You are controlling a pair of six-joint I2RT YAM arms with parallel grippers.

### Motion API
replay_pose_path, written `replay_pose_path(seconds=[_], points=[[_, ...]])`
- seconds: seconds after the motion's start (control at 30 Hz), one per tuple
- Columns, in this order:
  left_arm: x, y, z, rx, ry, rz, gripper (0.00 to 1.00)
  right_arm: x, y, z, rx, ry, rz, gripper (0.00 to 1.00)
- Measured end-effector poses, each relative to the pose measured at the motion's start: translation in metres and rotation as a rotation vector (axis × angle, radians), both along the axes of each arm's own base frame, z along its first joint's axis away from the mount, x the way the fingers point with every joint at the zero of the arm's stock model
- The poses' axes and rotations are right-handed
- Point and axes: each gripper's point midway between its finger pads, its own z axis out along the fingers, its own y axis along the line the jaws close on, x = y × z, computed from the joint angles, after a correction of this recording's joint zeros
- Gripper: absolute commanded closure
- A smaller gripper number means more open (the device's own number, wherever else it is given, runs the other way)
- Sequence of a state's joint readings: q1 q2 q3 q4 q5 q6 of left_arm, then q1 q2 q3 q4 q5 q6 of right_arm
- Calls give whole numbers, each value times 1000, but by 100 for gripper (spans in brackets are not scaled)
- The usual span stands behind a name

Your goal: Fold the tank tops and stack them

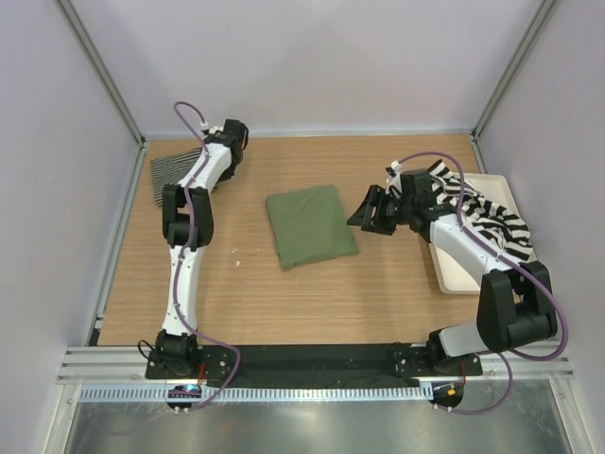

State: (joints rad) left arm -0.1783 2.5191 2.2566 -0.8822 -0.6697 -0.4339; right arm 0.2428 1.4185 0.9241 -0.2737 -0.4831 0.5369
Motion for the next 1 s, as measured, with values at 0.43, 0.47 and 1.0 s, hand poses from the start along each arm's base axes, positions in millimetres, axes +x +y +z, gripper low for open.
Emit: replay_pose_path(seconds=[0.43, 0.47, 1.0], points=[[-139, -16, -17, 1, 206, -23, 100, -19, 32, -17, -20, 45, 92, 41], [-161, -23, -17, -8, 218, -36, 100, -23, 38, -19, -25, 50, 109, 41], [-328, -159, 31, -428, 79, -289, 30, -54, 90, -29, -22, 74, 165, 40]])
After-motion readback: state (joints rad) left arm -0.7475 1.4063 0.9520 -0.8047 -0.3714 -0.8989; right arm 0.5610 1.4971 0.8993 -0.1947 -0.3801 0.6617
